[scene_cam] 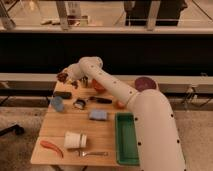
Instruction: Place grapes in metal cup
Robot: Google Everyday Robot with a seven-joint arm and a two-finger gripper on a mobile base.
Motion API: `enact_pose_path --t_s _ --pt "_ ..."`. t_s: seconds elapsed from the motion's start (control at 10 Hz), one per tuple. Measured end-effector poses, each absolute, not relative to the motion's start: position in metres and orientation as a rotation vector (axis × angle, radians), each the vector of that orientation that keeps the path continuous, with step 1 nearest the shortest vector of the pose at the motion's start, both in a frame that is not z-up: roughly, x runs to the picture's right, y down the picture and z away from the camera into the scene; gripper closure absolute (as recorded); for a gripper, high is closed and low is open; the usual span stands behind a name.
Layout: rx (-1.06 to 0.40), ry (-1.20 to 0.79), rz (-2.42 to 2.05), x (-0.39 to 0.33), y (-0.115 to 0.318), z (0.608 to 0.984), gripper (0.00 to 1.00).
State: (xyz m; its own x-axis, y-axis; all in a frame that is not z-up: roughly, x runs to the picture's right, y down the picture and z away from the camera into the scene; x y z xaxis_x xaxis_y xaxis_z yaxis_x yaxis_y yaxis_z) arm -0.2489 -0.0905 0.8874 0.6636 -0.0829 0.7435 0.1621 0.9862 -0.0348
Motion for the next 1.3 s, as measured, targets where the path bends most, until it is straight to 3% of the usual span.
enact_pose_path --t_s 1.3 --pt "0.025 -0.912 -0.011 -0.229 -0.144 0.9 0.99"
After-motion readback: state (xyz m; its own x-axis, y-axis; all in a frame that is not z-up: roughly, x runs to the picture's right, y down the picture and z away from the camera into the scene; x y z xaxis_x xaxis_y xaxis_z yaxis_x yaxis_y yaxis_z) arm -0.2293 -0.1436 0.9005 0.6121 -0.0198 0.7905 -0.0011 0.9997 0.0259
